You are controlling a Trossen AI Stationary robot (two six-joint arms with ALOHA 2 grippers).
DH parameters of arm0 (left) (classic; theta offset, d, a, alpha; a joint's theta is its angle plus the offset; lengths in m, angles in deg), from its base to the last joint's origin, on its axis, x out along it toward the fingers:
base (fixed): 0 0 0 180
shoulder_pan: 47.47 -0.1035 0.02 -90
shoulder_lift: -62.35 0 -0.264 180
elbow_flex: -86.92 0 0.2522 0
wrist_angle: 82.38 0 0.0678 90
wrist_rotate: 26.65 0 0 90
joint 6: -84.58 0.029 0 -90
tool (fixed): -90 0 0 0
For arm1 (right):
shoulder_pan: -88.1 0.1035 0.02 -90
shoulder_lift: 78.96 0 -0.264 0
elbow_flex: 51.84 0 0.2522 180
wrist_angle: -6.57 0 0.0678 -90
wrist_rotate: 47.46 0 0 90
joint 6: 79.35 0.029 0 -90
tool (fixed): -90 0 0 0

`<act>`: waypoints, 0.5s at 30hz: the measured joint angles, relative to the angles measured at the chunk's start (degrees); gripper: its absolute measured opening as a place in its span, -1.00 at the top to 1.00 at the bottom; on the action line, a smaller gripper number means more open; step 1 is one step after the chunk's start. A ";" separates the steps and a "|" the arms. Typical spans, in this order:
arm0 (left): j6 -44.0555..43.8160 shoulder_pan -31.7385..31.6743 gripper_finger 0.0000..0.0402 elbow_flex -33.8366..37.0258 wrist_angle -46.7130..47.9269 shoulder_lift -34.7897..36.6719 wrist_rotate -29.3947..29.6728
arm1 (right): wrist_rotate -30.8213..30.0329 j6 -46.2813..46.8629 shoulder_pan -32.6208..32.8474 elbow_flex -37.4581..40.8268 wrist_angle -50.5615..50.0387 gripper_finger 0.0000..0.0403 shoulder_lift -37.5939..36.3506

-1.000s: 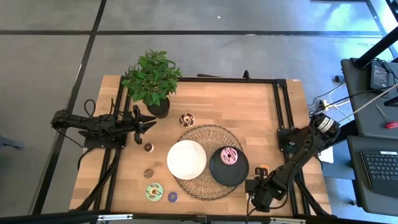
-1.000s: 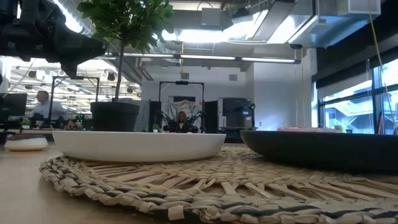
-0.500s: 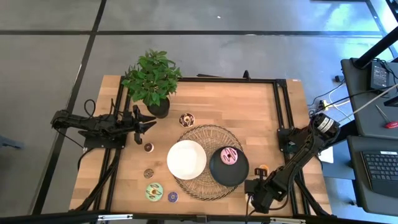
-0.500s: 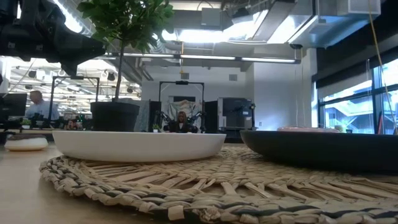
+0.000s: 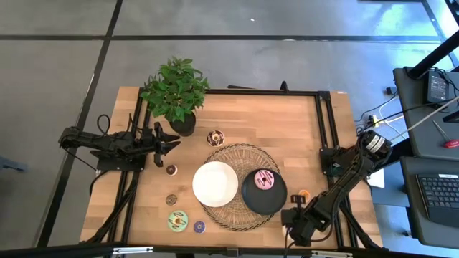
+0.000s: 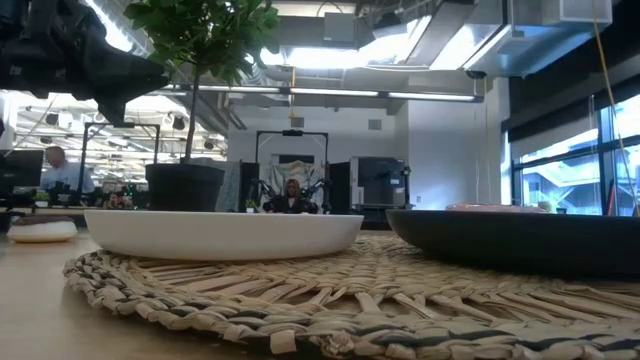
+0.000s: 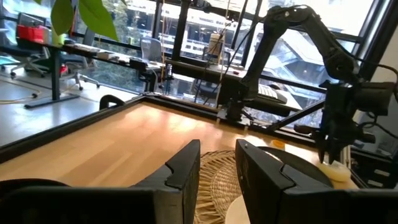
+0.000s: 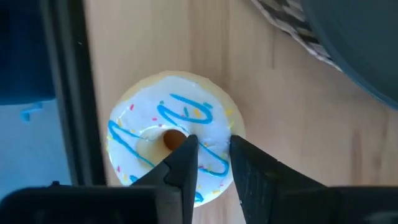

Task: Pick & Place donuts
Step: Put the large white donut on the black plate

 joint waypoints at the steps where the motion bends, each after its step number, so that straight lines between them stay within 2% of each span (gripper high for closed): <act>1: 0.00 0.00 0.51 -0.01 0.00 0.00 0.00 | 0.00 0.09 0.00 0.00 0.55 0.52 0.00; 7: 4.20 0.00 0.51 0.00 0.00 0.00 0.55 | 0.02 4.30 0.00 0.00 2.49 0.52 0.40; 15: 5.44 0.00 0.51 0.01 -0.06 0.00 0.57 | 0.72 1.68 0.52 -0.21 4.71 0.52 4.62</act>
